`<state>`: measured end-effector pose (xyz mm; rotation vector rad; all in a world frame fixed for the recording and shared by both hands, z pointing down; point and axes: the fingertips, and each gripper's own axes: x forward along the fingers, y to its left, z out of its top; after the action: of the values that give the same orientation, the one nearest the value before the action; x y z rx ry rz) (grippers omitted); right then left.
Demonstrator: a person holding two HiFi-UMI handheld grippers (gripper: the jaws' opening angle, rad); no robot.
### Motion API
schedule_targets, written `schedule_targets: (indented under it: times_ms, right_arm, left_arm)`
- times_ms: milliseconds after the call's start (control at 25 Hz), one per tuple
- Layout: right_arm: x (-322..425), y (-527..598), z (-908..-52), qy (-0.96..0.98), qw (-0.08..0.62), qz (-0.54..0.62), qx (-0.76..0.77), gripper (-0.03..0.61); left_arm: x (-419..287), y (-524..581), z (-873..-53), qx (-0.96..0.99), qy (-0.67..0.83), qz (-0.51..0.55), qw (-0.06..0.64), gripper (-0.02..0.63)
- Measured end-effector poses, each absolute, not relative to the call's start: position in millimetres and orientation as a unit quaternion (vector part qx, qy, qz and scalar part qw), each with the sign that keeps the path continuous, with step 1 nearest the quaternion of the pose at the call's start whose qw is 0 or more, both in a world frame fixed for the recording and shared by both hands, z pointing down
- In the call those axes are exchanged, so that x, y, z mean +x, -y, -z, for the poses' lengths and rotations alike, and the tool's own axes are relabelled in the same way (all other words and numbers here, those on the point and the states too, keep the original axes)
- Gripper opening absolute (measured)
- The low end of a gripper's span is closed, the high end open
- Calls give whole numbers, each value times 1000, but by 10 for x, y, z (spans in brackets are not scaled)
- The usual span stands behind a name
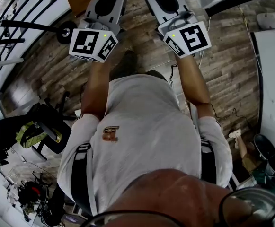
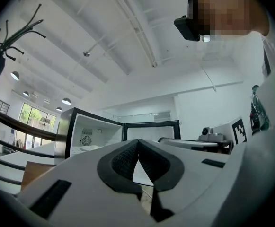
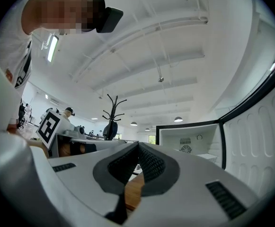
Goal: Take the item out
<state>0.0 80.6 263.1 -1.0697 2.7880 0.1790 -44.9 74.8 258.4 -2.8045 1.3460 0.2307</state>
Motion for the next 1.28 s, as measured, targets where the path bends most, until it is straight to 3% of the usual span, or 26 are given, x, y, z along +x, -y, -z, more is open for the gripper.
schedule_targets:
  times_ms: [1280]
  right_arm:
    - [-319, 1918, -2689, -913, 50, -60, -401, 33]
  left_arm:
    - [-690, 1957, -2590, -917, -390, -78, 27, 18]
